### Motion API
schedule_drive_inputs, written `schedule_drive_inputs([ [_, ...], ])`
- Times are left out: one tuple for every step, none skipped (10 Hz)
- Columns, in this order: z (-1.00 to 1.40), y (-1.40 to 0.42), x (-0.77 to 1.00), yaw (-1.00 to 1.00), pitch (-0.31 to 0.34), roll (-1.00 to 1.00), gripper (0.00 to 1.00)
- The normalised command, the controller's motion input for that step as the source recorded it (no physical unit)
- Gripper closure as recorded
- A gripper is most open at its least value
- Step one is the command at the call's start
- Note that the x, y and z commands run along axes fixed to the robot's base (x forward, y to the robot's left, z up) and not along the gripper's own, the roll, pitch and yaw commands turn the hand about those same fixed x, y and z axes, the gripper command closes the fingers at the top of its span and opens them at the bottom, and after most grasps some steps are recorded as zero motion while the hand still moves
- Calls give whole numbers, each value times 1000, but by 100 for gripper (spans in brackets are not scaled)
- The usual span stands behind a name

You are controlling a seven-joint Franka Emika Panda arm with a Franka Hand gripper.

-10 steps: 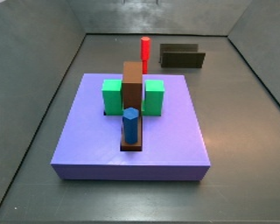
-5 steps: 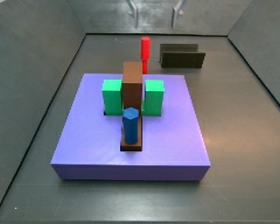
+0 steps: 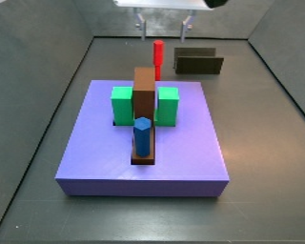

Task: Pick up the red object. Move up. Move to above the board. Insert the red object.
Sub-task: Pick up the red object.

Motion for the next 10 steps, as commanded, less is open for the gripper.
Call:
schedule_drive_inputs([
  [-231, -60, 0, 0, -24, 0, 0],
  [-231, 0, 134, -6, 0, 69, 0],
  [-223, 0, 266, -11, 0, 170, 0],
  [-206, 0, 154, -46, 0, 323, 0],
  [-226, 0, 31, -49, 10, 350, 0],
  [-203, 0, -14, -66, 9, 366, 0],
  [-157, 0, 0, -80, 10, 231, 0],
  [-160, 0, -14, -49, 0, 191, 0],
  [-214, 0, -23, -20, 0, 161, 0],
  [-229, 9, -43, -14, 0, 156, 0],
])
